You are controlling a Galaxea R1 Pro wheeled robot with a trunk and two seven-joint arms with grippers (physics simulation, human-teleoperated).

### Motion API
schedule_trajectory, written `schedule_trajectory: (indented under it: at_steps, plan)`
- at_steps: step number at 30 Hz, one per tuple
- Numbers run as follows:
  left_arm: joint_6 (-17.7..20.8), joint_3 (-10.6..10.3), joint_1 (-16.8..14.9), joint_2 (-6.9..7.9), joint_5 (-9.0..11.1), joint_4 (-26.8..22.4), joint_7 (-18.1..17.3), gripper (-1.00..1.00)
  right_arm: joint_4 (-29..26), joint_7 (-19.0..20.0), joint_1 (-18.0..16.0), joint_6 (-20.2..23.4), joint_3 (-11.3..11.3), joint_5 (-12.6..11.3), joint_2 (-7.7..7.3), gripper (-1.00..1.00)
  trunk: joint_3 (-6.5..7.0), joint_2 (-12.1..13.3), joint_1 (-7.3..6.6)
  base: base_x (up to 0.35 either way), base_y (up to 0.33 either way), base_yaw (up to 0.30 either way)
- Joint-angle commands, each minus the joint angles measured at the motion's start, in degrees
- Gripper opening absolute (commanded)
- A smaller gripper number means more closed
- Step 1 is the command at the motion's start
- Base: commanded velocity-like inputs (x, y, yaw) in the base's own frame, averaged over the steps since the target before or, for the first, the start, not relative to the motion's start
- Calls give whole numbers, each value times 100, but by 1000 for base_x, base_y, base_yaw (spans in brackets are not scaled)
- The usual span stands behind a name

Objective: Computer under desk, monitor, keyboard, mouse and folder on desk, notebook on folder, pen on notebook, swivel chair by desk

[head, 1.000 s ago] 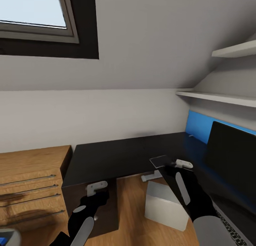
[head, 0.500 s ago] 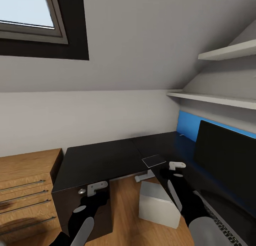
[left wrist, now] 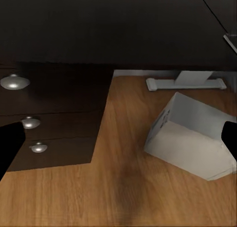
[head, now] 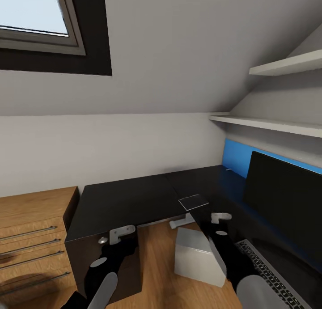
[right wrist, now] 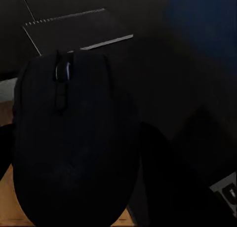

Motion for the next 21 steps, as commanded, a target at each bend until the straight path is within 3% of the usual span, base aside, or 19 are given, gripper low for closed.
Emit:
schedule_trajectory:
  at_steps: [1,4,5,7,10,16,21]
  plan:
    - [7,-23,22,1,48,-48,55,100,158,-48,-22,-4,17,-22,-34,-100,-8,-6,0,0,0,0]
    - [-13,-157,68,4,43,-100,56,100,725,-55,-250,-142,-8,-40,-146,-100,-8,-6,0,0,0,0]
    - [-25,-203,79,4,43,-109,56,100,1157,-57,-461,-214,-78,-54,-229,-100,-8,-6,0,0,0,0]
    - [-32,-231,88,5,41,-113,56,100,1729,-59,-752,-337,-276,-79,-366,-100,-8,-6,0,0,0,0]
    - [-44,-253,96,5,42,-117,56,100,2606,-60,-1301,-587,-814,-125,-593,-100,-8,-6,0,0,0,0]
    - [-63,-284,100,5,44,-118,56,100,2836,-60,-1462,-657,-998,-137,-651,-100,-8,-6,0,20,0,0]
    - [-134,-371,104,5,44,-118,56,100,2863,-60,-1478,-661,-1021,-145,-657,-100,-8,-6,0,248,0,0]
